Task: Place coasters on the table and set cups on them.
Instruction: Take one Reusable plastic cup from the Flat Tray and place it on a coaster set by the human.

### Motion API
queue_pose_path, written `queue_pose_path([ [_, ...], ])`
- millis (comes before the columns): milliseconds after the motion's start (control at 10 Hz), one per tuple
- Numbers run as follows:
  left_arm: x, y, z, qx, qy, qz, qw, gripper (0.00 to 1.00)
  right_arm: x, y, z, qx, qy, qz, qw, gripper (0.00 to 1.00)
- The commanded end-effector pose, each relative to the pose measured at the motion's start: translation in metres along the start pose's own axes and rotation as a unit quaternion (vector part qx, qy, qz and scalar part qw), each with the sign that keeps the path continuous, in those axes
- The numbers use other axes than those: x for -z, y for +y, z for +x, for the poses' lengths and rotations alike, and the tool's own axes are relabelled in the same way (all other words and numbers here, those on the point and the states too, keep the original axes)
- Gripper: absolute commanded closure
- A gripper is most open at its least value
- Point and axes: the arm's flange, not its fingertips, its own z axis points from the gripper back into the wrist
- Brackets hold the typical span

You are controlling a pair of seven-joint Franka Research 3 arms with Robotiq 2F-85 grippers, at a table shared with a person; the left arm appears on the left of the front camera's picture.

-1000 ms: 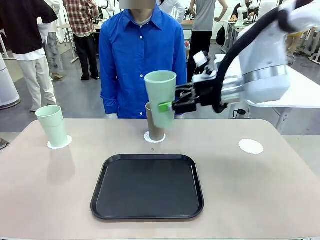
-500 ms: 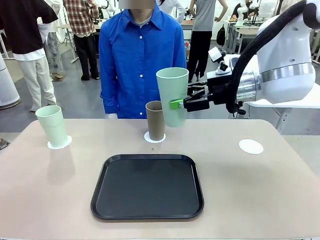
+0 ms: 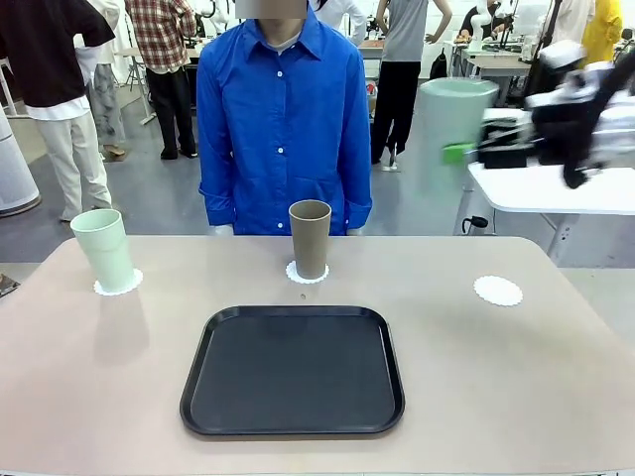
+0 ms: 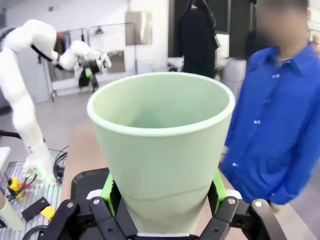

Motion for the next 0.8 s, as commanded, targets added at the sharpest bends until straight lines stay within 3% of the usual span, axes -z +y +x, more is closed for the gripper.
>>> queue_pose_path([
  [0,0.000,-0.002,0.000,-0.002,-0.007,0.001,1.000,0.00,-0.060,-0.006,-0.011,0.023,-0.019,-0.021,0.999,0.15],
  [300,0.000,-0.002,0.000,-0.002,-0.007,0.001,1.000,0.00,-0.126,-0.019,-0.047,0.048,-0.032,-0.102,0.993,0.15],
  [600,0.000,-0.002,0.000,-0.002,-0.007,0.001,1.000,0.00,-0.144,-0.030,-0.057,0.049,-0.036,-0.161,0.985,0.15],
  [700,0.000,-0.002,0.000,-0.002,-0.007,0.001,1.000,0.00,-0.150,-0.024,-0.057,0.062,-0.027,-0.123,0.990,0.15],
])
